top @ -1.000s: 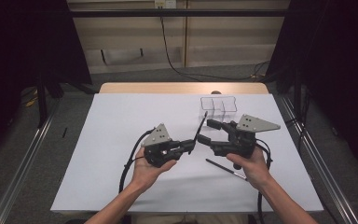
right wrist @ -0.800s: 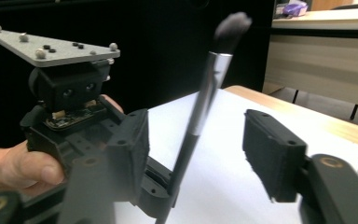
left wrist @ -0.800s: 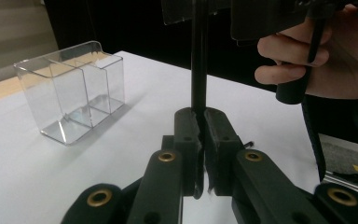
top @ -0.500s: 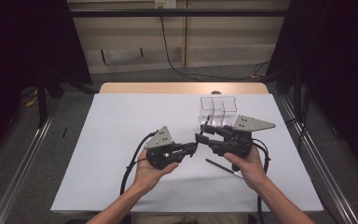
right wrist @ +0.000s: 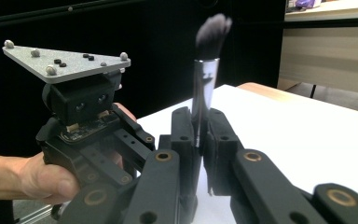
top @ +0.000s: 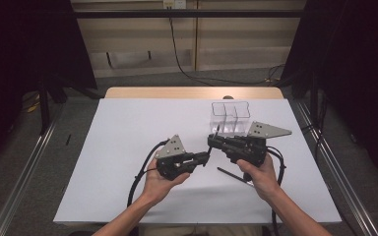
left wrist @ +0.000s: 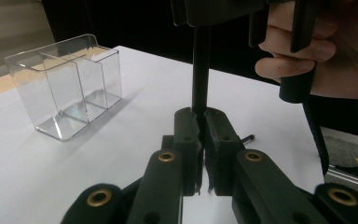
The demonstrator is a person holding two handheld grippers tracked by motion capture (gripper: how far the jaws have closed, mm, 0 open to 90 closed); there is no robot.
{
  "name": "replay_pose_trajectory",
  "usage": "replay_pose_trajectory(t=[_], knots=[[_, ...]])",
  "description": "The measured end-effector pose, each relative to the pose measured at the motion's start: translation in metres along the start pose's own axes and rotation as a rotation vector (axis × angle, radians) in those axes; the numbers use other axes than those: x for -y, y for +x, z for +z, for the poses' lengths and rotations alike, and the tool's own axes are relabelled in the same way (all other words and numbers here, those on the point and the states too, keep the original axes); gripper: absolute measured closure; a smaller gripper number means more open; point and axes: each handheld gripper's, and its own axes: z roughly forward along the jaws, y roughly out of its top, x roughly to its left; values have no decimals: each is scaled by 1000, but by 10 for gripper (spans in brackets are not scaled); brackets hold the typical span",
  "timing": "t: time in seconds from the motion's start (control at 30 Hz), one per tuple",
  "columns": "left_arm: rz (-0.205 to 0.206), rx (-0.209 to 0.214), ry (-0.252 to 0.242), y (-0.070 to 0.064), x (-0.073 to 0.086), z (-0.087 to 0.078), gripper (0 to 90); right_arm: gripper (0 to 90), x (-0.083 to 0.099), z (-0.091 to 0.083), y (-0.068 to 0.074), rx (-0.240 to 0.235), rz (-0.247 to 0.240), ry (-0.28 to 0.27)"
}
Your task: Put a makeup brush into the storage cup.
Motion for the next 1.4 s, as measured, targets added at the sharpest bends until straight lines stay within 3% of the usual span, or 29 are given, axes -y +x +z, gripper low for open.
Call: replay_pose_trajectory(t=[0.17,0.53,0.77,0.87,0.97,1.0,1.03,1.1,1.2,1.4], knots=[[1,1,6,0,2,2,843,842,-1,0,-1,2,20,25],[-23,3,-15,2,5,1,818,843,-2,-1,0,10,7,28],[-38,1,-4,3,6,1,742,843,-4,-3,0,16,3,28],[-59,-12,2,5,5,1,623,843,-4,-3,0,18,0,26],[-70,-33,-6,7,3,-1,568,843,-4,-3,0,22,-2,27],[-73,-56,-11,9,2,-3,461,843,-4,-4,-1,23,1,25],[-73,-56,-11,9,2,-3,396,843,-4,-4,-1,23,1,25],[-66,-105,13,11,-1,-7,269,843,-5,-5,-1,29,-1,24],[-68,-144,14,14,-3,-10,174,843,-5,-6,-1,35,2,24],[-83,-161,-2,17,-7,-18,77,842,-6,-9,-2,44,-6,23]])
